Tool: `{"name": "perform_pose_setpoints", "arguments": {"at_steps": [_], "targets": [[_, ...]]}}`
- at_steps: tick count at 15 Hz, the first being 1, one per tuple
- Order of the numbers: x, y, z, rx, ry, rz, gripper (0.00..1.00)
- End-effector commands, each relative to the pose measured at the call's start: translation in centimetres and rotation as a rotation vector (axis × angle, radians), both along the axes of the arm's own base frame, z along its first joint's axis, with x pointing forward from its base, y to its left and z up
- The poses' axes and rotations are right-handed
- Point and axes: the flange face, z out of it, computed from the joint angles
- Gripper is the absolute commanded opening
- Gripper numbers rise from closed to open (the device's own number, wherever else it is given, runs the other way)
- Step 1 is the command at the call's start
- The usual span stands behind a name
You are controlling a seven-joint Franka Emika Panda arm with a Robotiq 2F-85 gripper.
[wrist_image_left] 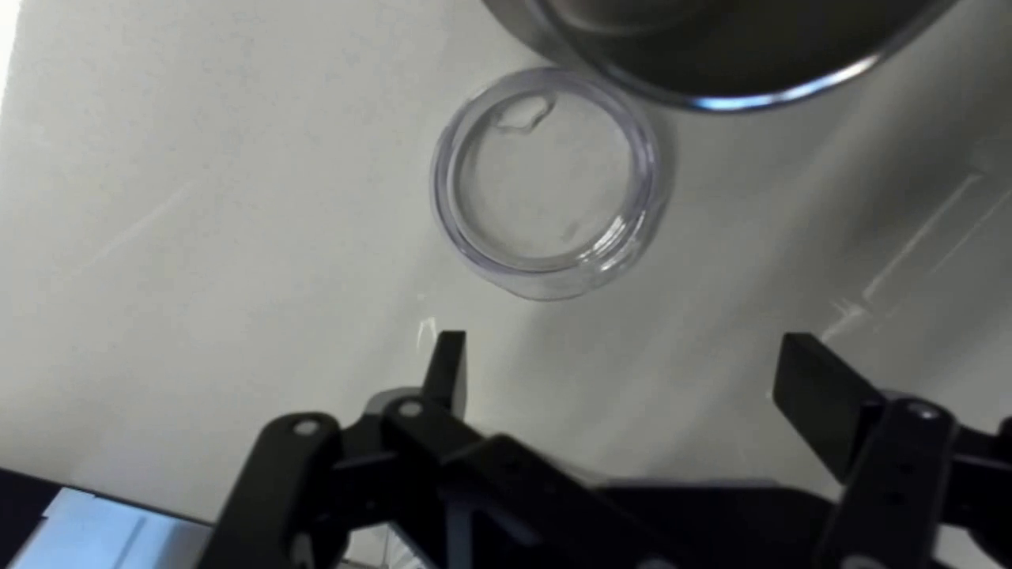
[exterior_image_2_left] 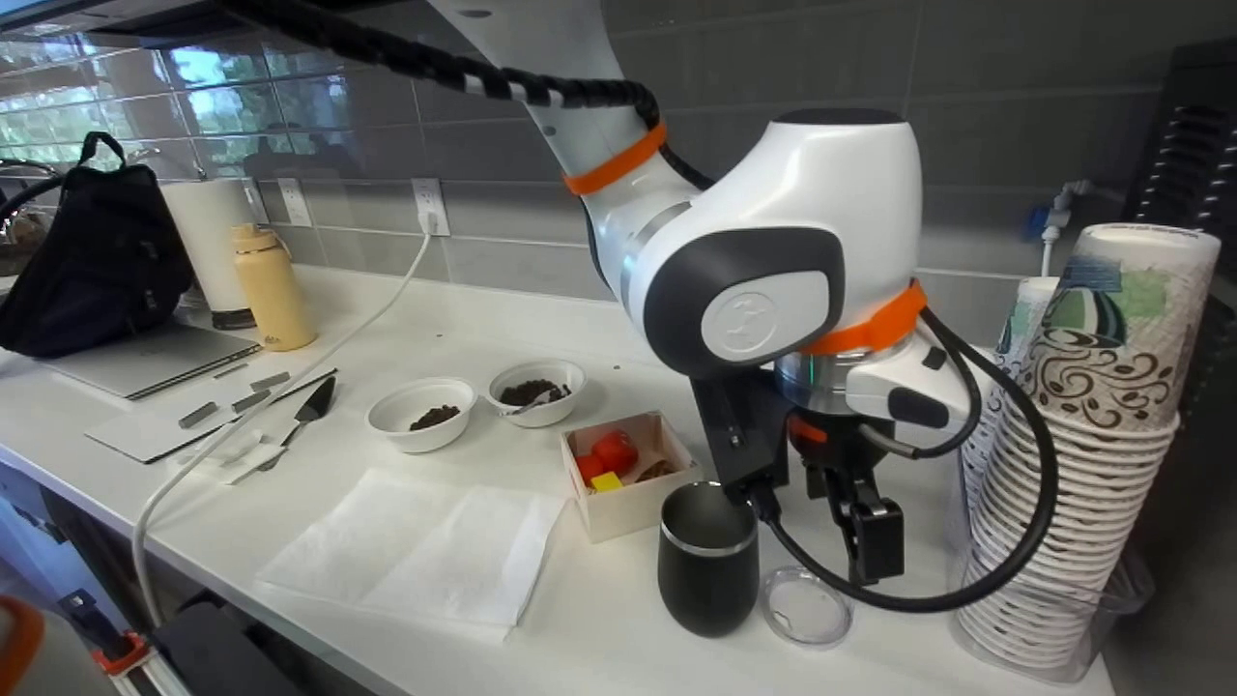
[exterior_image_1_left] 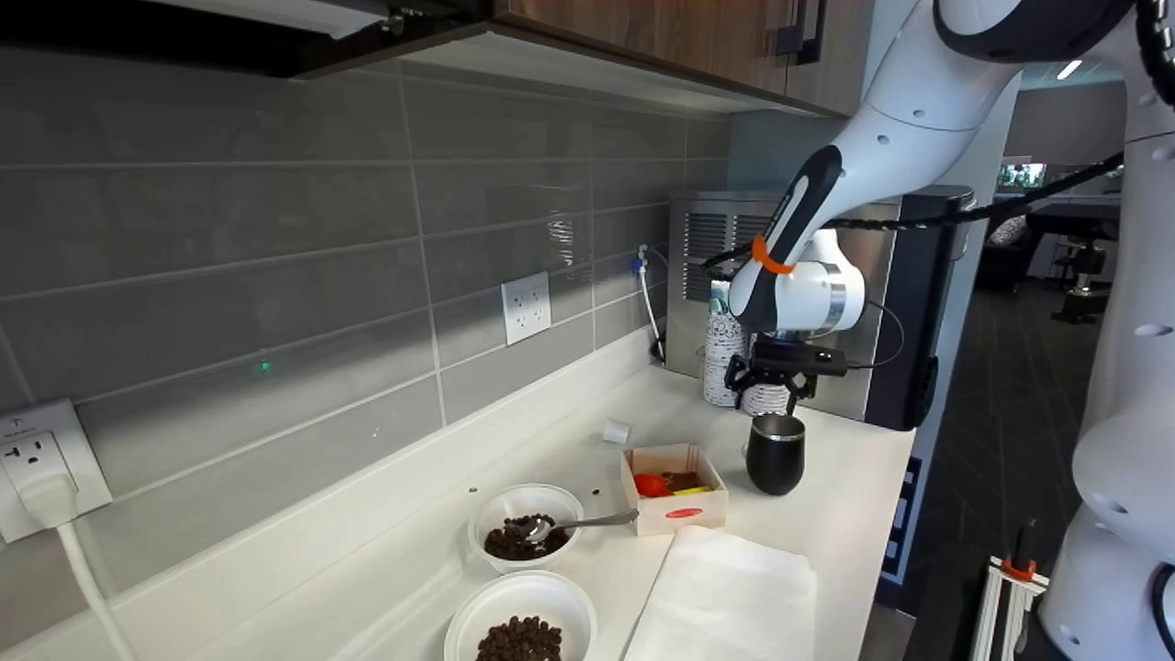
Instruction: Remove the clear lid from the black thermos.
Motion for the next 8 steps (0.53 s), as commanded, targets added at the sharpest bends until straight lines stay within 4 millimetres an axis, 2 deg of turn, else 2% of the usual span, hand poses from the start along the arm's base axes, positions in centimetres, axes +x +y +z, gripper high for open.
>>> {"name": "perform_pose_setpoints", "arguments": {"at_steps": [1,5,8], "targets": [[-1.0,2.1,3.6,-0.004,-0.014,0.039,1.00],[-2.3,4.1,6.9,-0.039,0.033,0.112,1.00],[-3.9,6.2,8.8,-0.049,0.088,0.169,1.00]]}}
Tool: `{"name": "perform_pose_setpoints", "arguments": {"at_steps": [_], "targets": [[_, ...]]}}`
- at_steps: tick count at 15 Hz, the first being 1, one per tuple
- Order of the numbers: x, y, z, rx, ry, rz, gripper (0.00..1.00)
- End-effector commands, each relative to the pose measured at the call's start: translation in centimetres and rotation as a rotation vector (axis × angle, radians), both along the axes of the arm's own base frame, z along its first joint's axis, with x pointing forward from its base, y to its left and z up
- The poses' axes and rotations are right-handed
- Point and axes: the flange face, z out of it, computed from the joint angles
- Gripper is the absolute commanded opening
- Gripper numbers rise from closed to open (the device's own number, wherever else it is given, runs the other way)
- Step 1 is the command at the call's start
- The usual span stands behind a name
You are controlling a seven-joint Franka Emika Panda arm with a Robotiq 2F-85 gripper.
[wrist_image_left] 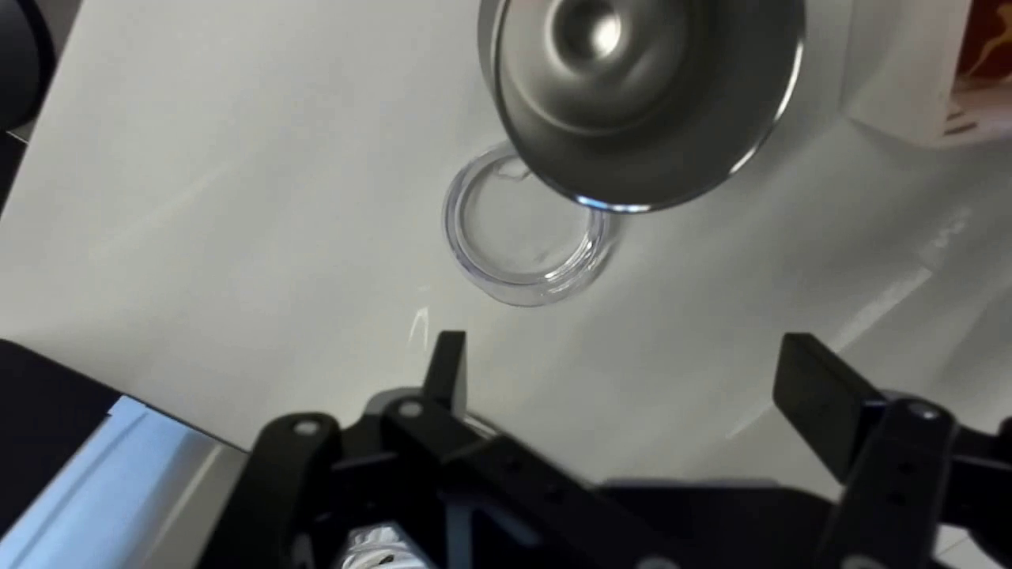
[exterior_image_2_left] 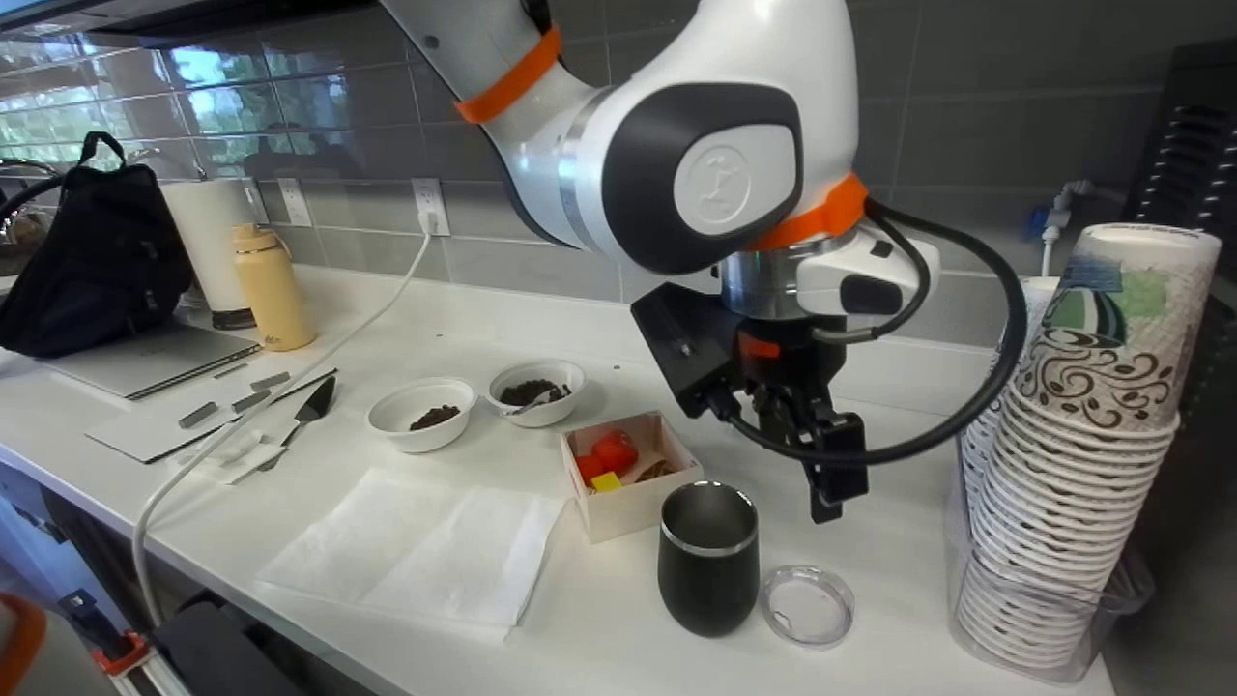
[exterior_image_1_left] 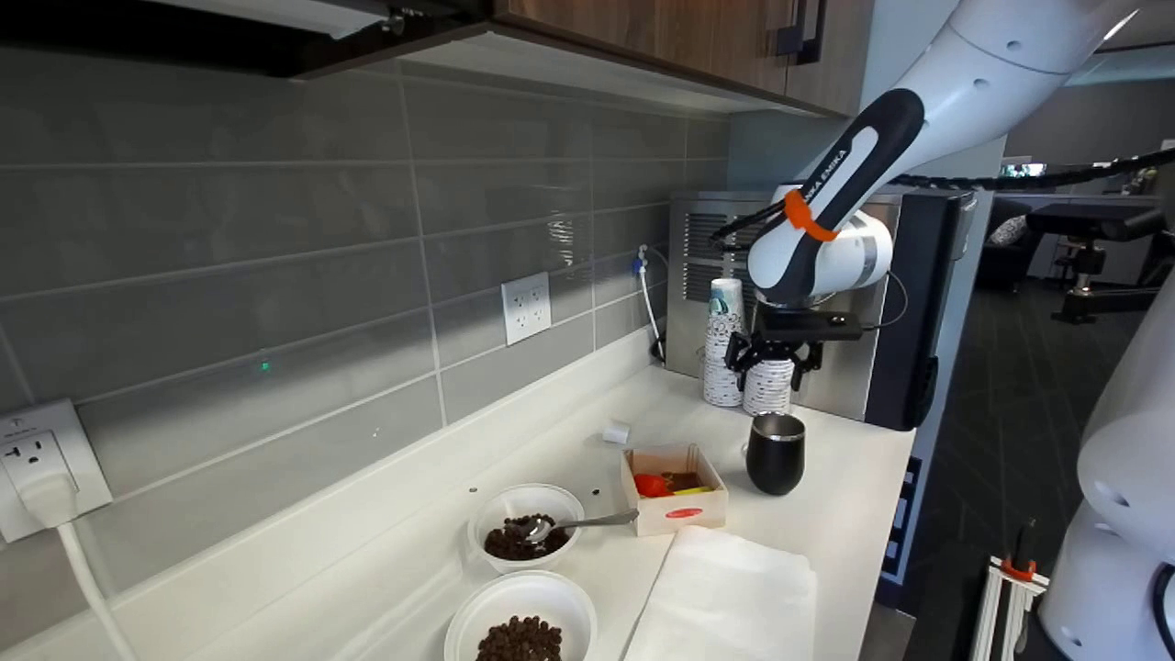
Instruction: Remove the clear lid from the black thermos.
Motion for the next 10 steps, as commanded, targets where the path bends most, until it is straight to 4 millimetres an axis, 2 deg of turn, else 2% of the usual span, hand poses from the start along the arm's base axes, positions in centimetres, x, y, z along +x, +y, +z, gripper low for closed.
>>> {"name": "perform_pose_setpoints", "arguments": {"at_steps": [1,6,10], "targets": [[-3.2,3.1,3.0,-0.012,0.048,0.056,1.00],[-6.0,6.3,5.3,-0.009,0.080,0.120,1.00],[-7.5,7.5,6.5,-0.005,0.090,0.137,1.00]]}}
